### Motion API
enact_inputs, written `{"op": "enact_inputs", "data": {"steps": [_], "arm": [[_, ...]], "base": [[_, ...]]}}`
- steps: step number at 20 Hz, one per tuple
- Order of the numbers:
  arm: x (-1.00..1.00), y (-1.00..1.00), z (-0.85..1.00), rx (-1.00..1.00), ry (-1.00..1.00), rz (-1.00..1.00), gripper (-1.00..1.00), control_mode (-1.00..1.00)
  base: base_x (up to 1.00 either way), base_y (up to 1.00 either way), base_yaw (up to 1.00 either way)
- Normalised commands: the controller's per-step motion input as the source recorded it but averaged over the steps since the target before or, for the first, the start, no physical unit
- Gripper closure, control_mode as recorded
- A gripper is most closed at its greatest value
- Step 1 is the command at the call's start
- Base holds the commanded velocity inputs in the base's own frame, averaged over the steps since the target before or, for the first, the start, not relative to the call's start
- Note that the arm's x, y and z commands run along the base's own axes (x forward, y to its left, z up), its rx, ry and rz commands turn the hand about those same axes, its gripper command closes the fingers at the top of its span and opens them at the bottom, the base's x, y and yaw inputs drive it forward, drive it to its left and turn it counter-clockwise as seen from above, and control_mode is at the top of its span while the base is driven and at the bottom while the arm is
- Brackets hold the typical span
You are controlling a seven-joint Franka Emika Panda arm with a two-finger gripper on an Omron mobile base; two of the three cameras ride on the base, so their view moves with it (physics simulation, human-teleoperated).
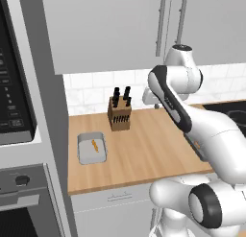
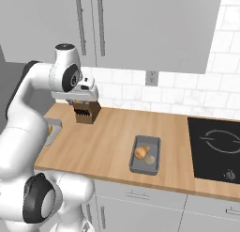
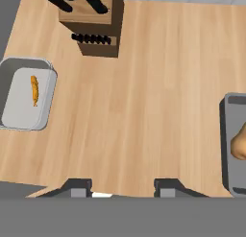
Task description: Take the meat container that has the shrimp and place it on the second highest rack of the freezer. Then take the vegetable container that has the squash and garlic and place it on the highest rack of the freezer.
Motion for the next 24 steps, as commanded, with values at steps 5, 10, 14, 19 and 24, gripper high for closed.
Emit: {"op": "enact_inputs", "data": {"steps": [5, 10, 14, 19, 24], "arm": [[-0.22, 0.03, -0.06, 0.00, -0.02, -0.03, -1.00, -1.00], [-0.12, 0.65, -0.61, -0.07, 0.05, -0.12, -1.00, -1.00], [-0.15, 0.82, -0.77, -0.07, 0.00, 0.34, -1.00, -1.00], [-0.29, 0.99, -0.39, -0.19, 0.00, 0.42, -1.00, -1.00], [-0.32, 1.00, -0.12, -0.33, 0.10, 0.29, -1.00, -1.00]], "base": [[0.00, 0.00, 0.00], [0.00, 0.00, 0.00], [0.00, 0.00, 0.00], [0.00, 0.00, 0.00], [0.00, 0.00, 0.00]]}}
